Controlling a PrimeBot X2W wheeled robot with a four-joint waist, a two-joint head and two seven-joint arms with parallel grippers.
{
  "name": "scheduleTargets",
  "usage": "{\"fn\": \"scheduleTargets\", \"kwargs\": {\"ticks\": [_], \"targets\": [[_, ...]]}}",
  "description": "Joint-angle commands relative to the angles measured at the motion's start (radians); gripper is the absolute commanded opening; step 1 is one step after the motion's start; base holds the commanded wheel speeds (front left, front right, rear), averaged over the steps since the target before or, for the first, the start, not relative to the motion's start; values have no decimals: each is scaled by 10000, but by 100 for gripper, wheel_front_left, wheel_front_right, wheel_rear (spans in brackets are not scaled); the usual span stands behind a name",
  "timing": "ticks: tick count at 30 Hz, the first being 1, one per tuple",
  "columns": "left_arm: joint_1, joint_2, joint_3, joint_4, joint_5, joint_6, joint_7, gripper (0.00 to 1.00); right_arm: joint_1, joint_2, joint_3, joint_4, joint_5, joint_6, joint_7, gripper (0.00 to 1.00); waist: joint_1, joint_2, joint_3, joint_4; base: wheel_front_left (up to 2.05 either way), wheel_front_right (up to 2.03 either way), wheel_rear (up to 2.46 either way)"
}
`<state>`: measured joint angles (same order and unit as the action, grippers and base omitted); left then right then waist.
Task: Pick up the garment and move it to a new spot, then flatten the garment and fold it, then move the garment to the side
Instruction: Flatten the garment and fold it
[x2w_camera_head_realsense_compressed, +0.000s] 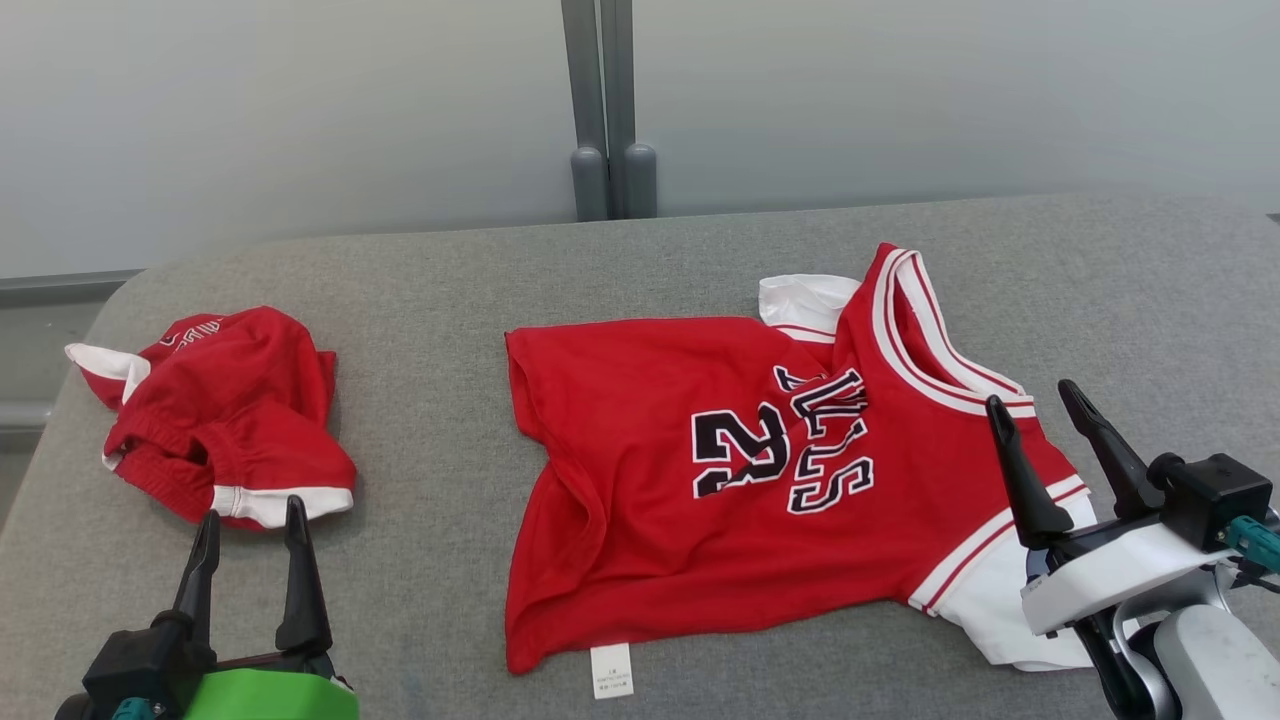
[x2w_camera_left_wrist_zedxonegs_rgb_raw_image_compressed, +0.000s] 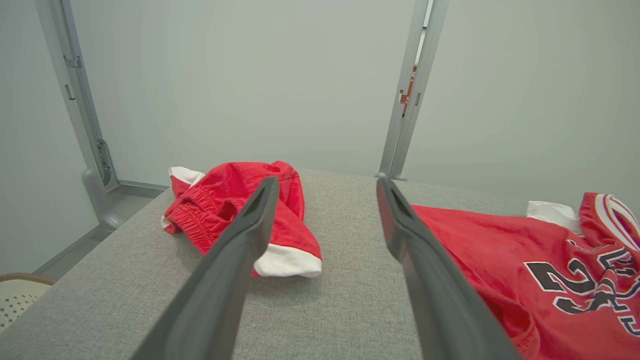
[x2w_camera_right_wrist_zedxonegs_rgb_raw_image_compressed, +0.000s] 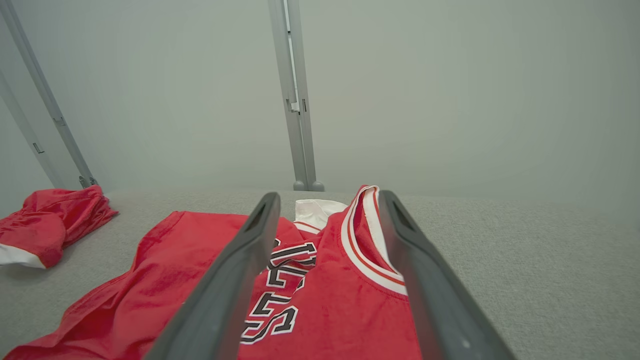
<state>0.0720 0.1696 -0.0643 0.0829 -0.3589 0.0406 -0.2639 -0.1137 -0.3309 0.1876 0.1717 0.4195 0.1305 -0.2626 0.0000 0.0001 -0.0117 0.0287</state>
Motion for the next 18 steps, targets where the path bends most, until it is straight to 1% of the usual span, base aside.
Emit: {"fn": "scheduleTargets", "kwargs": {"ticks": [1, 8, 10, 12, 14, 16, 18], "targets": [[-11, -48, 86, 40, 118, -79, -2, 100, -103, -23, 0, 35, 22, 5, -28, 100, 0, -1, -2, -2, 0, 0, 0], [-42, -169, 226, 218, 283, -337, -3, 100, -144, -33, -76, 80, 51, 5, -28, 100, 0, -1, 8, -77, 0, 0, 0], [-16, -178, 145, 367, 291, -414, 10, 100, -152, -160, -119, 141, 101, 5, -28, 100, 0, -1, 22, -124, 0, 0, 0], [65, -160, 73, 384, 284, -385, 219, 100, -154, -434, -139, 238, 88, 3, -28, 100, 0, -1, 15, -175, 0, 0, 0], [254, -250, -14, 267, -37, -412, 860, 100, -96, -695, -343, 374, 345, 5, 72, 100, 0, -1, 11, -209, 0, 0, 0], [431, -57, -213, -23, -79, -488, 1732, 100, 101, -1069, -436, 595, 655, 5, 919, 100, 0, -1, 20, -257, 0, 0, 0], [575, 6, -384, -400, -306, -528, 2669, 100, 190, -1503, -395, 639, 1142, 5, 2018, 100, 0, -1, 62, -306, 0, 0, 0]]}}
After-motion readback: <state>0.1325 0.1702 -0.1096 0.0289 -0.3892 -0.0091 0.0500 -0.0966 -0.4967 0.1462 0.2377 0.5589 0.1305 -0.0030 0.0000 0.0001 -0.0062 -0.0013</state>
